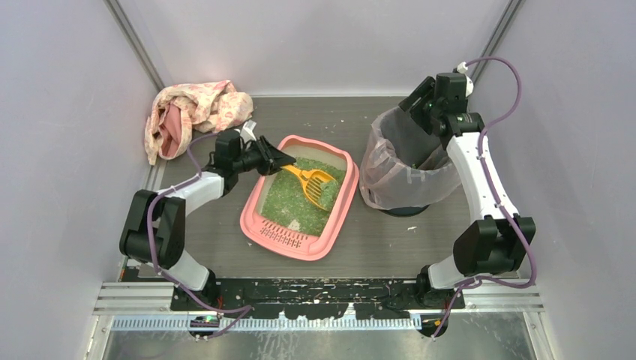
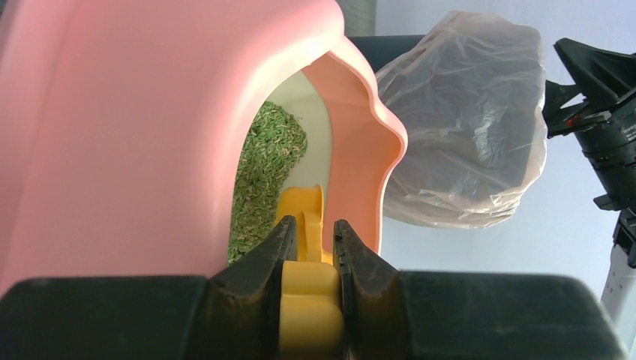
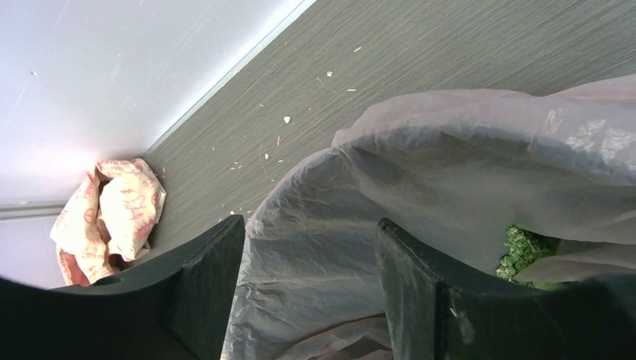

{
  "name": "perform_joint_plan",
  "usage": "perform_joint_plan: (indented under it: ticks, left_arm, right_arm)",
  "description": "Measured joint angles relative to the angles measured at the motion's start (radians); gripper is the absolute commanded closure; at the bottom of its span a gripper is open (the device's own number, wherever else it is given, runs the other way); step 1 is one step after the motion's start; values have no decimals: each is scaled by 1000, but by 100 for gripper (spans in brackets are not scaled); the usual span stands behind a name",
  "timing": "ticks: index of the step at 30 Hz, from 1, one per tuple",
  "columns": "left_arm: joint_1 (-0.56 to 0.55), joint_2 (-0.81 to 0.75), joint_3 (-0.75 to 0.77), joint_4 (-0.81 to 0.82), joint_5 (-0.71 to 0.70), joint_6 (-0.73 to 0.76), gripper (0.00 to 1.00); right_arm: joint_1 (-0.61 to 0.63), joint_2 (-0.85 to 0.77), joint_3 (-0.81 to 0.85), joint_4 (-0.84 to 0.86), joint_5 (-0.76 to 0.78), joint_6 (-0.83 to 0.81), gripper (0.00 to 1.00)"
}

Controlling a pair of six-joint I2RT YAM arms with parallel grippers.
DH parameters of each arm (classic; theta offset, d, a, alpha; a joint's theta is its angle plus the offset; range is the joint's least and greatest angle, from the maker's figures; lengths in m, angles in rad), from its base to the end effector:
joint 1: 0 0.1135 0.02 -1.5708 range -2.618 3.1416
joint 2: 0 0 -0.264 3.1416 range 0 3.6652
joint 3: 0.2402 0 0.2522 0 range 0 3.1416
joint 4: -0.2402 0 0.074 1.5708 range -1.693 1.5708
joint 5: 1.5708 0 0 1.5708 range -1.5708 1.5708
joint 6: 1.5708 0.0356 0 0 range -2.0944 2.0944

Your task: Clean the litter box

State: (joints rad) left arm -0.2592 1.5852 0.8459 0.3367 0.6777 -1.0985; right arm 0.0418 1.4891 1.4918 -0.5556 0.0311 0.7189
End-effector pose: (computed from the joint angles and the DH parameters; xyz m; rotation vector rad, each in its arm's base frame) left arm 0.3218 -0.1084 0.2169 -0.4212 2.1815 -1.4917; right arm 0.3363 0.0130 0.3797 0.7323 2.0234 0.4146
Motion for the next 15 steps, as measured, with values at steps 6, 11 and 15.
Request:
perform_joint_plan:
  ticks: [6, 11, 15]
  left_arm:
    - [21, -27, 31, -141, -1, 83, 100]
    - [53, -43, 55, -219, -1, 120, 100]
    - [97, -48, 65, -225, 24, 111, 100]
  right_arm:
    - [0, -12, -5, 2, 0, 11, 31]
    - [0, -19, -29, 11, 0, 20, 31]
    - [0, -28, -56, 19, 0, 26, 31]
